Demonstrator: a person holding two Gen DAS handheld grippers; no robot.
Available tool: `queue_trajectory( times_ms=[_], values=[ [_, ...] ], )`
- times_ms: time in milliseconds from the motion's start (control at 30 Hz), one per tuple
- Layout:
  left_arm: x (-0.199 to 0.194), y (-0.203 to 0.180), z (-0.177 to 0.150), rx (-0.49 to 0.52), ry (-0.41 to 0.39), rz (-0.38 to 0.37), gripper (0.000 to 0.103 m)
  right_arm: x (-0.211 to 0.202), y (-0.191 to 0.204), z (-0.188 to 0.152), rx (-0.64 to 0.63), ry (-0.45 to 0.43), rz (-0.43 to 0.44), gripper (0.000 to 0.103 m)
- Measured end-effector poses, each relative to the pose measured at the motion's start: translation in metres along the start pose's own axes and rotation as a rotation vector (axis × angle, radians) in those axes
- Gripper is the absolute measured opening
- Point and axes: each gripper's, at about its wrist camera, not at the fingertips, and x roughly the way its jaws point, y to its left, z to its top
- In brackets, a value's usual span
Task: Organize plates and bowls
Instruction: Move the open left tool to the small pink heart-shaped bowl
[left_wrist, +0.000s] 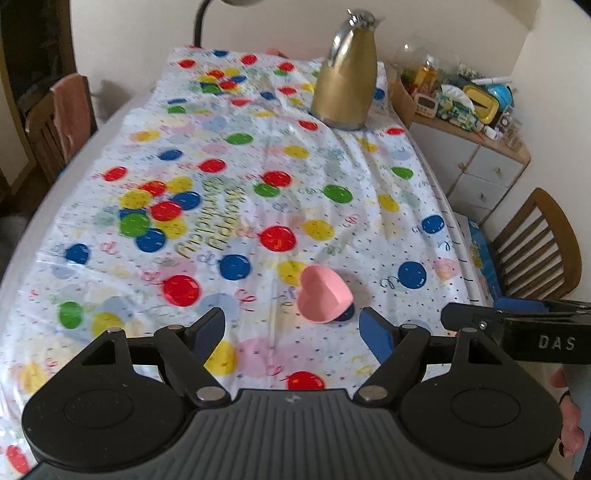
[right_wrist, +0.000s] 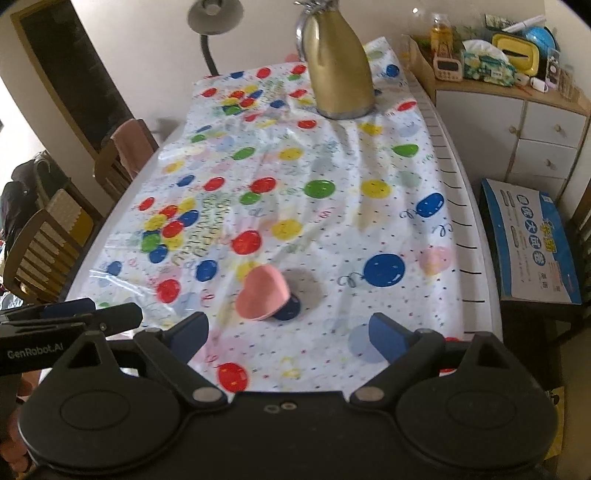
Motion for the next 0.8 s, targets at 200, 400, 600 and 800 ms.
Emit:
queue_trajectory(
  times_ms=[200, 400, 600, 800],
  values=[
    [0.041, -0.011, 0.003, -0.005, 0.045, 0.017, 0.08, 0.032, -0.026, 0.011, 0.034, 0.042, -0.011, 0.08],
    [0.072, -0.003, 0.003, -0.032, 0.086, 0.051, 0.08, 0.063, -0.029, 0.009, 0.005, 0.087, 0.028, 0.074],
    [0.097, 0.003, 0.0, -0.05, 0.122, 0.07, 0.079, 0.095, -0.029, 0.018, 0.013, 0.121, 0.023, 0.072],
    [0.114, 0.01, -0.002, -0.083, 0.145, 0.052, 0.079, 0.124, -0.026, 0.029, 0.027, 0.156, 0.035, 0.064]
  ],
)
